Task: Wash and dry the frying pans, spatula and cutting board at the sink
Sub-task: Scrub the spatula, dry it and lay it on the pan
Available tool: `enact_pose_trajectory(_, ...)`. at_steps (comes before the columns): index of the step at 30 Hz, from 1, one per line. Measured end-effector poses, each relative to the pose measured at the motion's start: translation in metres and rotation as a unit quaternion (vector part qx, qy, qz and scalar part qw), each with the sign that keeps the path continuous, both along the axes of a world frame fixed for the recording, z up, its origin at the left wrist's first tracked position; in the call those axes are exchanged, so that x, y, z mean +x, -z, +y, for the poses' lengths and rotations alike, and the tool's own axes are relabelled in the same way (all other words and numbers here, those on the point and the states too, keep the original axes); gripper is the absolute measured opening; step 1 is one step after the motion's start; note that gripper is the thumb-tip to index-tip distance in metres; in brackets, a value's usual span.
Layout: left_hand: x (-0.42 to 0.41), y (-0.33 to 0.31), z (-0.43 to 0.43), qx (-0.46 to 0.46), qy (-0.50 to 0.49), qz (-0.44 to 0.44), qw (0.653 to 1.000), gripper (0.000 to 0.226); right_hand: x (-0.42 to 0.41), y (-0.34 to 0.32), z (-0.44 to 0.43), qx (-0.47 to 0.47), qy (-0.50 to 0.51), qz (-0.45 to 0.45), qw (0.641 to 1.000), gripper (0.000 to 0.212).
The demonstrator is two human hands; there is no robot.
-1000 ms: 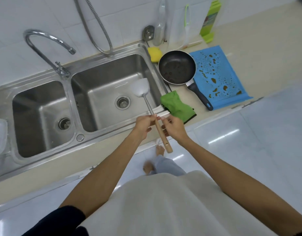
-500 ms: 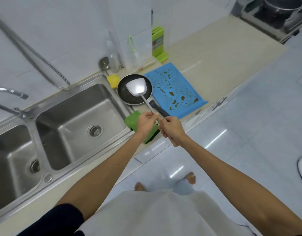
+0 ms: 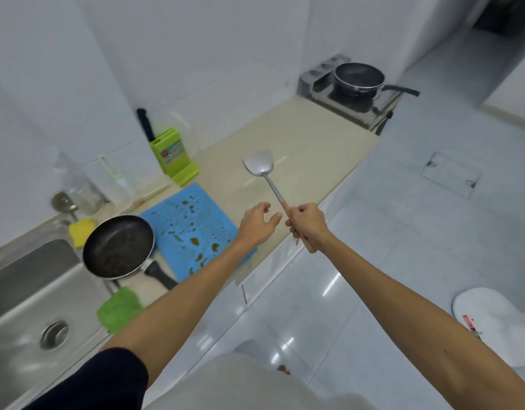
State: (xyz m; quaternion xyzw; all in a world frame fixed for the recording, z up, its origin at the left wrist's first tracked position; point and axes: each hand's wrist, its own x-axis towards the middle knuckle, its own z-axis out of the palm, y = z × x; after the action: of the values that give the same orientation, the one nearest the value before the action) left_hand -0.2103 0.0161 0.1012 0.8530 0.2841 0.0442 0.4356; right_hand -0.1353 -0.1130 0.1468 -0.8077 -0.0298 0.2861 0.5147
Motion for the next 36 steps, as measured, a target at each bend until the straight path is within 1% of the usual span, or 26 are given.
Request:
enact_pose_trajectory(3,0.058,-0.009,-0.007,0.050,0.042,0.006,0.998,0.055,0.064,-0.004,-0.015,-0.013,0.026,-0.006,1.000,0.037)
enact_pose_trajectory(5,0.090,-0.012,-0.005,0.081,0.071,0.017,0.994,0.055,0.100,-0.003,-0.021,-0.018,0.038,-0.011,0.999,0.037)
enact_pose_trajectory(7,0.144,-0.013,-0.004,0.121,0.090,0.025,0.988,0.057,0.156,-0.002,-0.024,-0.022,0.047,-0.020,0.998,0.039)
enact_pose_trajectory(8,0.149,-0.013,-0.001,0.138,0.097,0.025,0.985,0.057,0.163,-0.002,-0.025,-0.020,0.051,-0.025,0.998,0.041)
enact_pose_trajectory(12,0.231,-0.008,0.001,0.210,0.164,0.031,0.963,0.060,0.243,0.003,-0.033,-0.010,0.088,-0.022,0.996,0.045)
enact_pose_trajectory(16,0.323,-0.010,0.004,0.250,0.226,0.052,0.940,0.068,0.324,0.009,-0.045,-0.024,0.122,-0.019,0.992,0.046)
enact_pose_trajectory(21,0.418,-0.010,-0.005,0.265,0.276,0.084,0.920,0.074,0.411,0.018,-0.070,-0.050,0.137,-0.013,0.989,0.032)
enact_pose_trajectory(27,0.536,0.006,-0.016,0.270,0.296,0.122,0.908,0.082,0.529,0.032,-0.105,-0.097,0.107,-0.039,0.989,0.024)
enact_pose_trajectory(31,0.619,0.014,-0.034,0.272,0.275,0.131,0.913,0.083,0.622,0.035,-0.128,-0.113,0.075,-0.055,0.989,0.016)
enact_pose_trajectory(36,0.712,0.016,-0.074,0.248,0.222,0.145,0.932,0.083,0.743,0.027,-0.162,-0.127,0.013,-0.075,0.989,0.011)
